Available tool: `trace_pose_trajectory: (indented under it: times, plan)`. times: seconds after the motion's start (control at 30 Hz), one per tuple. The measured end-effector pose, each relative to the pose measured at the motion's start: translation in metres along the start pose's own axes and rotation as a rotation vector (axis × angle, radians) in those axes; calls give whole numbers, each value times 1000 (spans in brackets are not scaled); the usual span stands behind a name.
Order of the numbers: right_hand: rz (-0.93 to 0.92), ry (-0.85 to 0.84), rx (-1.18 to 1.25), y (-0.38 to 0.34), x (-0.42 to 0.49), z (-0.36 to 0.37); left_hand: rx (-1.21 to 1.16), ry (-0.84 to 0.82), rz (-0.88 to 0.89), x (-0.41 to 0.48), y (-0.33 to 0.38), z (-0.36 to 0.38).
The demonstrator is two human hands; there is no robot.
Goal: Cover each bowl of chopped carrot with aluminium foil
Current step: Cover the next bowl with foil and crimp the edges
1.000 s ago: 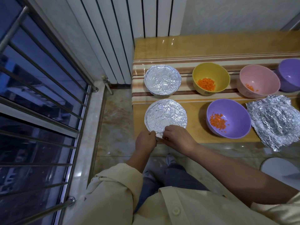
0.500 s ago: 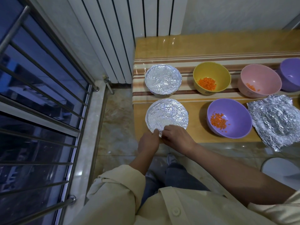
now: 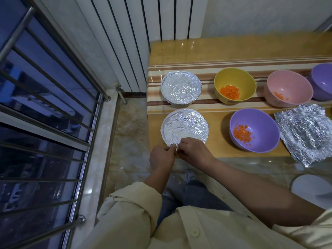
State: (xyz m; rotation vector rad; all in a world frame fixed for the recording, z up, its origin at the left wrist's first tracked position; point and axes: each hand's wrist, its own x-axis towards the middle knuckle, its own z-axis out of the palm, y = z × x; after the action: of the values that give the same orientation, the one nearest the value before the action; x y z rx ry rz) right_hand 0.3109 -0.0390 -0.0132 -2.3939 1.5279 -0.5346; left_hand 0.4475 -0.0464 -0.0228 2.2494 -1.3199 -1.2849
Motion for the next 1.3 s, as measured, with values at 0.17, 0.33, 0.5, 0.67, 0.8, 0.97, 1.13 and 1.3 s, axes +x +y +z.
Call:
trace_pose_trajectory:
  times: [0.17,0.33,0.5,0.67,0.8,0.97,1.13,1.3]
  plan:
    - [42,-13,7,-1,1,4,-28,-2,-31,5,3,-1]
    - [44,24,26,-1,2,4,-118,76,-39,4,5,0]
    - [58,16,15,-1,1,8,-78,143,-18,8,12,-6]
    - [62,25,28,1,3,6,-177,80,-43,7,13,-5]
    - [47,15,35,-2,2,3,-183,55,-47,10,8,1]
    - [57,35,49,1,-1,3,-144,56,-29,10,13,-3]
    - [-3,21,2,8,-14,-7,-178,57,-57,17,12,-8]
    - [55,-2,-11,8,-8,-3,-511,41,-178,11,12,2]
